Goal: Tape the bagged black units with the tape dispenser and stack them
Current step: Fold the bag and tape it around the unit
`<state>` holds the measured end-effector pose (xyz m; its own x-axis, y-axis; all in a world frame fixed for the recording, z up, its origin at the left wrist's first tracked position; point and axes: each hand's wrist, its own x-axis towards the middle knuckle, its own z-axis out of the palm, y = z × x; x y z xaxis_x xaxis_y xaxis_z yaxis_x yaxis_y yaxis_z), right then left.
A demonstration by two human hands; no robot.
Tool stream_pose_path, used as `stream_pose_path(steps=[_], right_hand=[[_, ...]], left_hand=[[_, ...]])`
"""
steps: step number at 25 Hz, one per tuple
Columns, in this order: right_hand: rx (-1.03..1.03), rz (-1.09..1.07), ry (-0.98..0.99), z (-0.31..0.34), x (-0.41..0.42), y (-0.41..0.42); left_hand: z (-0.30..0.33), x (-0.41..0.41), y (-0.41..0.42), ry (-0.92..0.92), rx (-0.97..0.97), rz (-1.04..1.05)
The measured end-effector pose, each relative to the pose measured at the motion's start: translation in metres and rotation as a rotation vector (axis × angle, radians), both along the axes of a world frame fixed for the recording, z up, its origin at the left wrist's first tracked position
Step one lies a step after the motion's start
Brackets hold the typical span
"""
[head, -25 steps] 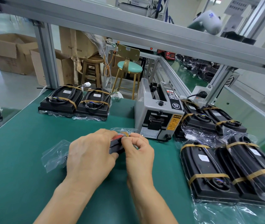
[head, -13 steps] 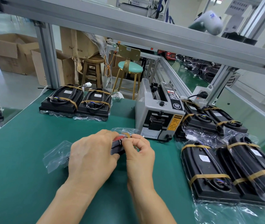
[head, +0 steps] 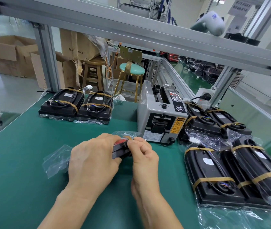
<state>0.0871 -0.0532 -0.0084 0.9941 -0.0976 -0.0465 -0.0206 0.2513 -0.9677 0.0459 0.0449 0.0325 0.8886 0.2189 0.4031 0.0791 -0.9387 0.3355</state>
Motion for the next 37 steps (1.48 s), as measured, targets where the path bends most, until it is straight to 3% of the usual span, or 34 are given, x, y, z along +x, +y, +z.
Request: stream_pose_path(steps=[14, 21, 37], right_hand=[[-0.197, -0.092, -0.075, 0.002, -0.002, 0.007], [-0.107, -0.135, -0.054, -0.003, -0.004, 0.012], [-0.247, -0.015, -0.134, 0.002, 0.003, -0.001]], left_hand=[[-0.001, 0.0, 0.0, -0.003, 0.014, -0.024], [-0.001, 0.0, 0.0, -0.007, 0.026, -0.034], [-0.001, 0.002, 0.001, -0.01, 0.031, -0.015]])
